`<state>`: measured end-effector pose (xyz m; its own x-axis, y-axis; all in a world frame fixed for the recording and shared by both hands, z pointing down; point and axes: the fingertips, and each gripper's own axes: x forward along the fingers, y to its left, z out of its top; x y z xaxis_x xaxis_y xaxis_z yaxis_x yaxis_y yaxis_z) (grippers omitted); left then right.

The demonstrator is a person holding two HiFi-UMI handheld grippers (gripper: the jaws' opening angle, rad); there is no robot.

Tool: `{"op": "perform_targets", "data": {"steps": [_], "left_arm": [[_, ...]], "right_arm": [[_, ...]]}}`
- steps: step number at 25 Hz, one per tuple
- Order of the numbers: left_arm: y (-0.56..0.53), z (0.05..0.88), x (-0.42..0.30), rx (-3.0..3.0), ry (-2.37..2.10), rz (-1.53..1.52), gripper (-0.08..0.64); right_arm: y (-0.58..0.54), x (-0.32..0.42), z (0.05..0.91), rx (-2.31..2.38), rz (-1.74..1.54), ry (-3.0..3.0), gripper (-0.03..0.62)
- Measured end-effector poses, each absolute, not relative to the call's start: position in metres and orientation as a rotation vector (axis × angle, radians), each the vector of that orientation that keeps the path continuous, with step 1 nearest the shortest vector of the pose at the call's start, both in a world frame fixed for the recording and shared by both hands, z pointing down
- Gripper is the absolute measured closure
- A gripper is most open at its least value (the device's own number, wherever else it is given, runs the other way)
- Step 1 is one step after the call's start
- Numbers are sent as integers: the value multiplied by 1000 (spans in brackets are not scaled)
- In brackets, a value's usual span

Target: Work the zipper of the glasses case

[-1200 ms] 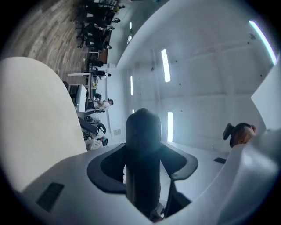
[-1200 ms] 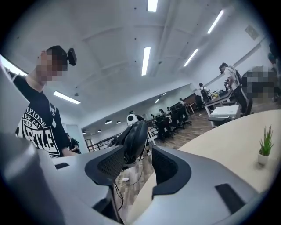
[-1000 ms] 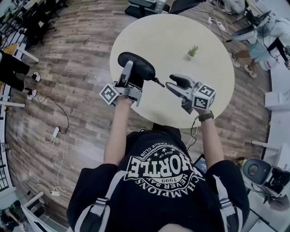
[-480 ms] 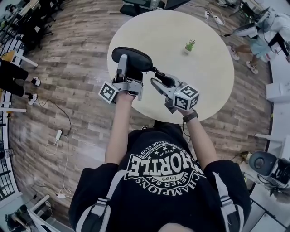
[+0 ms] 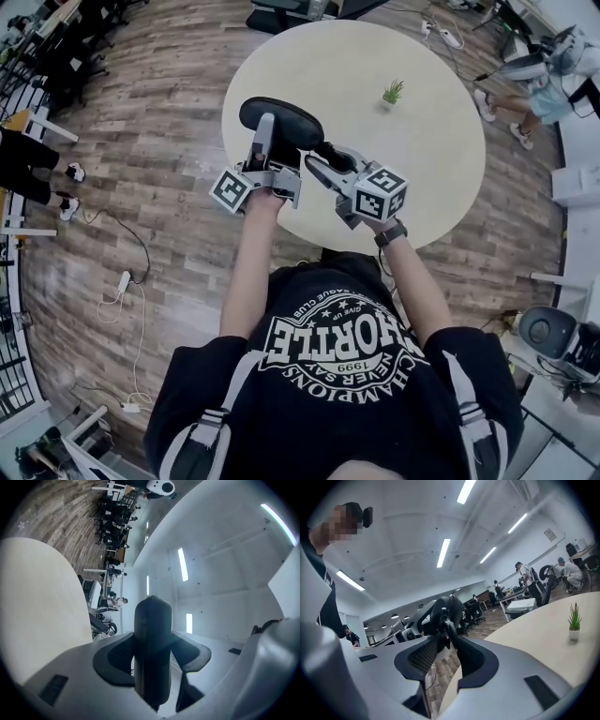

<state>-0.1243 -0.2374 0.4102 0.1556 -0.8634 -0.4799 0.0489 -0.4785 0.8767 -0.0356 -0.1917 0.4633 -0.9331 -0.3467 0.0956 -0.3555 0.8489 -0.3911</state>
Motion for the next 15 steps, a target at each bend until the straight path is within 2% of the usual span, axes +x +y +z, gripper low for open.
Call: {"op": "perform_targets", "data": {"steps": [5,7,9,15], "left_arm": [[-237,416,-118,1621,-812,-1424,302],[-237,418,-117,1617,-821,-1415,302],[-237,422,-117,1609,-829,-1410,302],[-236,430,-116,1588,-840,-1387,304]], "right_arm": [[-191,-35,466,585,628,-2985,463],[-190,-35,466,599,615,-2982,520],[-189,-36,468,605,605,-2974,545],[-188,-33,474,622,646,-2927,555]]}}
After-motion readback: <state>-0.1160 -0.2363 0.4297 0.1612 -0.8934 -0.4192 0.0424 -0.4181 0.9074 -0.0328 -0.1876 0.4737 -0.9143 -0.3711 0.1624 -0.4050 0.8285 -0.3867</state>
